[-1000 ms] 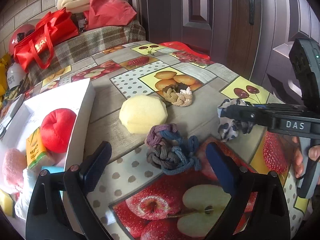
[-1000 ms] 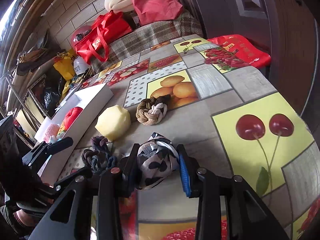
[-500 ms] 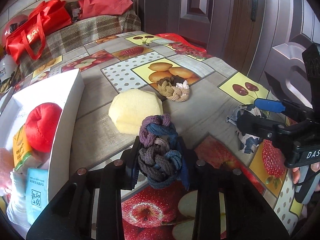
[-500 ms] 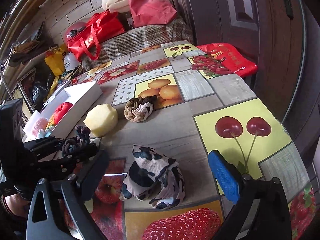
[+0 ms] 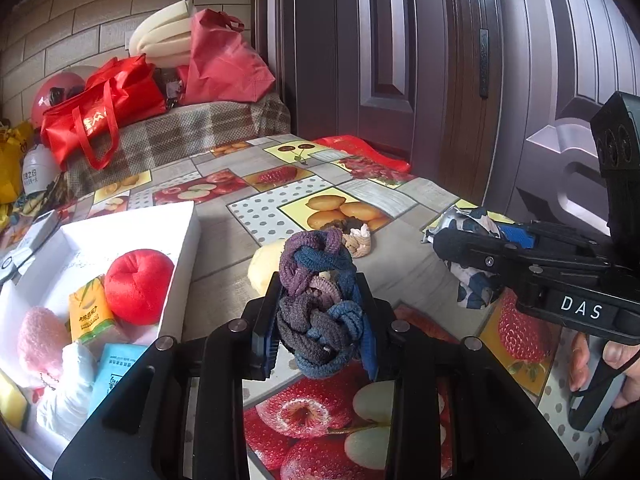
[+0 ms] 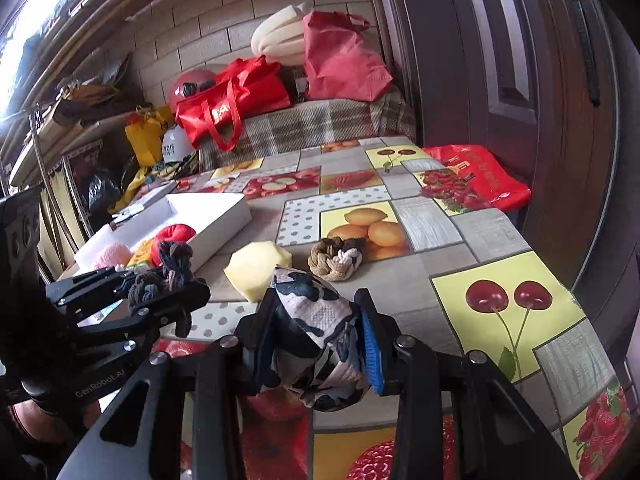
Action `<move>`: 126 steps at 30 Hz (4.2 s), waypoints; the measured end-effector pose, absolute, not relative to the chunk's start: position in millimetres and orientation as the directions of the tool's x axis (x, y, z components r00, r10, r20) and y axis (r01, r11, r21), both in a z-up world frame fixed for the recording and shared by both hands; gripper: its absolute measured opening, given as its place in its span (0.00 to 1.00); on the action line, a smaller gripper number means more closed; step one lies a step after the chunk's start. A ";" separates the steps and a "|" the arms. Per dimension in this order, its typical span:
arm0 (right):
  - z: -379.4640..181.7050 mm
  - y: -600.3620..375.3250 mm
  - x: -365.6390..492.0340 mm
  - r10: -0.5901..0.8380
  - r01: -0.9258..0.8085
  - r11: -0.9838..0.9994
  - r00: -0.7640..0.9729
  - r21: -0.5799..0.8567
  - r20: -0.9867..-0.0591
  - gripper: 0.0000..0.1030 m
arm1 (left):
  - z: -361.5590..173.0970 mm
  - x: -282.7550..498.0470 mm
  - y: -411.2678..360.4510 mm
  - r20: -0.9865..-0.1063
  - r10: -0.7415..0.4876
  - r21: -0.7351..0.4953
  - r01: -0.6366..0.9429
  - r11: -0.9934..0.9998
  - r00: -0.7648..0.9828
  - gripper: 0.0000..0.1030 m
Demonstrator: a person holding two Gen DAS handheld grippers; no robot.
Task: Organize soft objects
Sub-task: 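Carry the cow-print cloth and braided rope knot toward the white tray, then lower cow-print cloth and braided knot into the tray and open both grippers, then grasp the beige rope knot with right gripper while left gripper grasps yellow sponge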
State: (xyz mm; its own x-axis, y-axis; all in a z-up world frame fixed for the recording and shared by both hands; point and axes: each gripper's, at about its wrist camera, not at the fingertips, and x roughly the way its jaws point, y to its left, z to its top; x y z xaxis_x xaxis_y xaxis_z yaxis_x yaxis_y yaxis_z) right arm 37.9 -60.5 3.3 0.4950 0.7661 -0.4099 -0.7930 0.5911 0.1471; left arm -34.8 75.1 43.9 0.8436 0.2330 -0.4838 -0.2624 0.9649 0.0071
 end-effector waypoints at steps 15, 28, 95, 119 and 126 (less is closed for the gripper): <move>9.2 -31.2 14.6 0.802 -0.821 0.557 0.493 0.127 -0.337 0.37 | 51.1 -79.0 89.2 -0.404 0.286 -0.011 -0.317 0.948 0.869 0.30; 7.8 -25.2 4.3 0.819 -0.836 0.535 0.479 0.119 -0.317 0.37 | 54.0 -104.1 86.4 -0.357 0.326 0.030 -0.338 0.941 0.875 0.30; 6.3 164.5 -44.0 0.865 -0.960 0.280 0.262 -0.022 -0.427 0.39 | 42.5 -148.3 265.4 -0.451 0.576 -0.115 -0.685 0.720 0.681 0.37; 7.9 157.6 -51.4 0.867 -0.944 0.325 0.321 -0.056 -0.380 1.00 | 51.1 -175.7 251.9 -0.321 0.716 -0.104 -0.775 0.624 0.620 1.00; 9.4 155.9 -52.5 0.870 -0.943 0.327 0.326 -0.062 -0.370 1.00 | 51.9 -175.8 251.2 -0.318 0.716 -0.106 -0.774 0.625 0.622 1.00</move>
State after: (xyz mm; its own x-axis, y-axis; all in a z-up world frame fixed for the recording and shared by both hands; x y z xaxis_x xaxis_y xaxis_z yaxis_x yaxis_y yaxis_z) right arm -52.5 155.9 9.4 0.3265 0.8696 -0.3704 -0.9428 0.3275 -0.0621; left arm -175.8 251.2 51.9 0.6218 0.7159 -0.3177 -0.7736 0.6247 -0.1063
